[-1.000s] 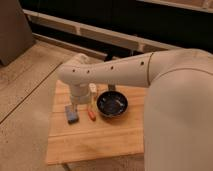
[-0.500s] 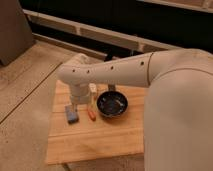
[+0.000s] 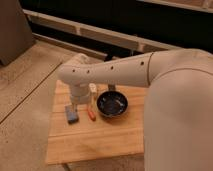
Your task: Place the ceramic cup in the ceramic bowl
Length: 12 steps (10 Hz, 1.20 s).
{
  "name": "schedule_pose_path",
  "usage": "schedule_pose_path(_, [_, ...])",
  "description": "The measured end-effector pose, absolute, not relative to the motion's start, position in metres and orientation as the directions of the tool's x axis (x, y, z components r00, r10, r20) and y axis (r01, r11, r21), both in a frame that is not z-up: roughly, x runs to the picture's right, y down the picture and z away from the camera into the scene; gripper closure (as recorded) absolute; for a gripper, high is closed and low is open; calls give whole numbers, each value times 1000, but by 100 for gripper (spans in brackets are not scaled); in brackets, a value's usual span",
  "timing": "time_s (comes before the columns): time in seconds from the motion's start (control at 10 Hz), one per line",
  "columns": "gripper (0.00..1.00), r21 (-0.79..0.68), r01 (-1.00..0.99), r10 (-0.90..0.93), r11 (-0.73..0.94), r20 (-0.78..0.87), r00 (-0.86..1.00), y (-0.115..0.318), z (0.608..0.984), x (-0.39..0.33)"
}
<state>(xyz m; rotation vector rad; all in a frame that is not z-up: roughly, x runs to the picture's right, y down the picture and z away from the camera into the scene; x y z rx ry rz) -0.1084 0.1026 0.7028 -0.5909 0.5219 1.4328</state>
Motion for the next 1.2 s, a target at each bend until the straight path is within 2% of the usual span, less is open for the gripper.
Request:
schedule_pose_path(0.9, [35,-63,-997,753,46,-654,76,102,703,-108])
schedule_pose_path(1.2, [35,-45,-997,798,62,-597,77,84,709,-102])
